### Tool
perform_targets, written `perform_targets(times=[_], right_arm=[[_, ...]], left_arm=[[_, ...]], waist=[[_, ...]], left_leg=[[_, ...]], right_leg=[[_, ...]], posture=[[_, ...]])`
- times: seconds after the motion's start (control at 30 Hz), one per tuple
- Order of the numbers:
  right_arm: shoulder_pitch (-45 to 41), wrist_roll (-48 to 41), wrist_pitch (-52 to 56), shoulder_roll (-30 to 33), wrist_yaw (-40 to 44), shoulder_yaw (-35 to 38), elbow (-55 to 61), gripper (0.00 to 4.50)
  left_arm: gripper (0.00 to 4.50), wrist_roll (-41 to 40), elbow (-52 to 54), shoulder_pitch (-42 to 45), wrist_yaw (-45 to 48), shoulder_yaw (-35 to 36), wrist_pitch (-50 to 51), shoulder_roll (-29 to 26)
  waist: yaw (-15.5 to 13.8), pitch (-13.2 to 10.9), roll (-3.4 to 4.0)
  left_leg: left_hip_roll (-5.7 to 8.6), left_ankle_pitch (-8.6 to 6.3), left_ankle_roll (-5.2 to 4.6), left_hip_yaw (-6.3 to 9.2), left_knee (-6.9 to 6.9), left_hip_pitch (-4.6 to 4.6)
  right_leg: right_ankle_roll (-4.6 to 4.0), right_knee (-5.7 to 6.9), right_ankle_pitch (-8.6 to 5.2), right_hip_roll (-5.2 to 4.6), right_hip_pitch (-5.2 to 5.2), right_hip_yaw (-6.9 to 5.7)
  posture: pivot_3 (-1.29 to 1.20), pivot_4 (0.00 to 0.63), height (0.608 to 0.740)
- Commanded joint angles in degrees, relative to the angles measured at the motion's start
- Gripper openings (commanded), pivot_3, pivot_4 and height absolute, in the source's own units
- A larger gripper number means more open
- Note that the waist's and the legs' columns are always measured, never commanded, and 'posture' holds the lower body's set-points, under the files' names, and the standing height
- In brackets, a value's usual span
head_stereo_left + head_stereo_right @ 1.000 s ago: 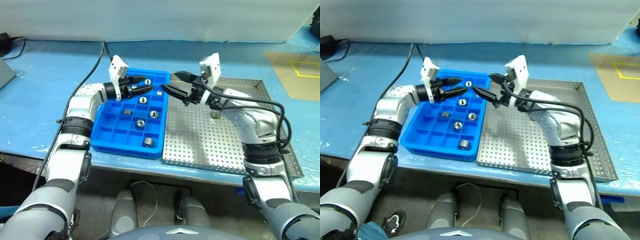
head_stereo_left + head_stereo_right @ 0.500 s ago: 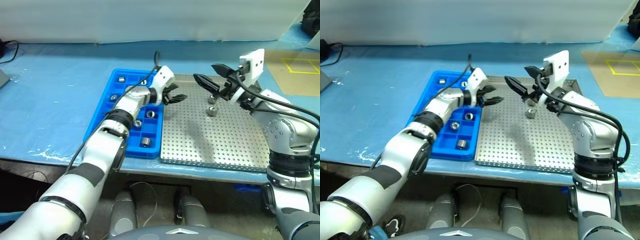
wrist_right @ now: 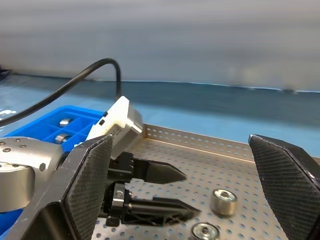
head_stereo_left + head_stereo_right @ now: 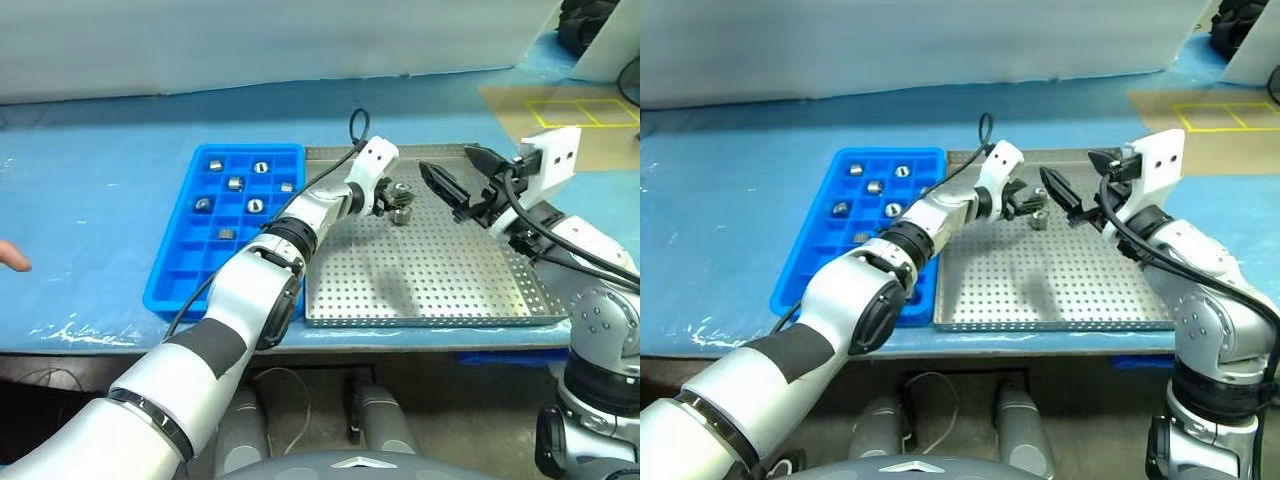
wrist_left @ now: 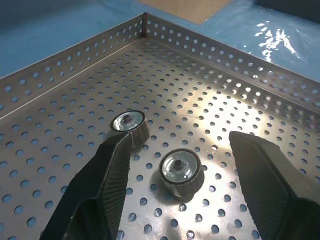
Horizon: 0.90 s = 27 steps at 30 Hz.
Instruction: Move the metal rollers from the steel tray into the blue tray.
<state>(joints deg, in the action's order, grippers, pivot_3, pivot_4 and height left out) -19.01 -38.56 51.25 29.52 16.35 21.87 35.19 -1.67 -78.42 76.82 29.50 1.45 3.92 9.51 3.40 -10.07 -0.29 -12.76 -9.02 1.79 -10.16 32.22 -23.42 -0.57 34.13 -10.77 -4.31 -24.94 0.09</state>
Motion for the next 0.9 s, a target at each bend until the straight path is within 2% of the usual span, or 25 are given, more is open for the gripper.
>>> perform_targets(times=[0.03, 0.37, 0.5, 0.77, 0.9], right_arm=[[1.6, -2.1, 0.4, -0.5, -3.0, 2.1, 5.2, 4.5], [6.9, -6.1, 2.1, -2.2, -10.3, 2.8, 12.2, 4.5], [10.1, -7.6, 2.5, -2.6, -12.7, 2.7, 14.9, 4.5], [13.8, -10.1, 2.2, -3.1, -17.4, 3.3, 17.8, 4.5], [15.2, -11.1, 1.7, -2.7, -18.4, 3.9, 18.2, 4.5]], left_arm=[[3.27, 1.5, 0.3, 1.4, -6.6, 1.0, 0.8, 4.5], [3.27, 3.3, -0.1, -0.2, -8.1, 1.9, 2.1, 8.7], [3.27, 4.4, -0.3, -1.3, -8.3, 1.5, 2.6, 8.7], [3.27, 6.6, -0.5, -3.4, -10.7, 1.1, 3.0, 8.8], [3.27, 7.6, -0.5, -4.1, -12.8, 0.9, 3.1, 8.4]], waist=[[0.8, 0.0, 0.05], [5.4, 0.1, 0.1], [7.6, 0.1, 0.11], [12.7, 0.1, 0.13], [14.3, 0.1, 0.13]], left_leg=[[0.0, -0.01, -0.02, 0.0, 0.01, -0.06], [0.29, -0.44, -0.94, -0.01, 0.29, -0.64], [0.47, -0.59, -1.35, -0.02, 0.33, -0.71], [1.0, -1.08, -2.14, -0.01, 0.8, -1.0], [1.14, -1.18, -2.19, 0.04, 0.94, -1.1]], right_leg=[[0.08, -0.14, 0.05, 0.01, 0.0, -0.01], [0.2, -0.92, 0.25, -0.23, 0.0, -0.11], [0.17, -1.14, 0.27, -0.35, 0.09, -0.18], [0.73, -1.38, -0.03, -1.04, 0.32, -0.47], [0.81, -1.46, -0.08, -1.3, 0.47, -0.67]], posture=[[-0.75, 0.15, 0.74], [-0.86, 0.15, 0.74], [-0.88, 0.15, 0.74], [-0.92, 0.15, 0.74], [-0.92, 0.15, 0.74]])
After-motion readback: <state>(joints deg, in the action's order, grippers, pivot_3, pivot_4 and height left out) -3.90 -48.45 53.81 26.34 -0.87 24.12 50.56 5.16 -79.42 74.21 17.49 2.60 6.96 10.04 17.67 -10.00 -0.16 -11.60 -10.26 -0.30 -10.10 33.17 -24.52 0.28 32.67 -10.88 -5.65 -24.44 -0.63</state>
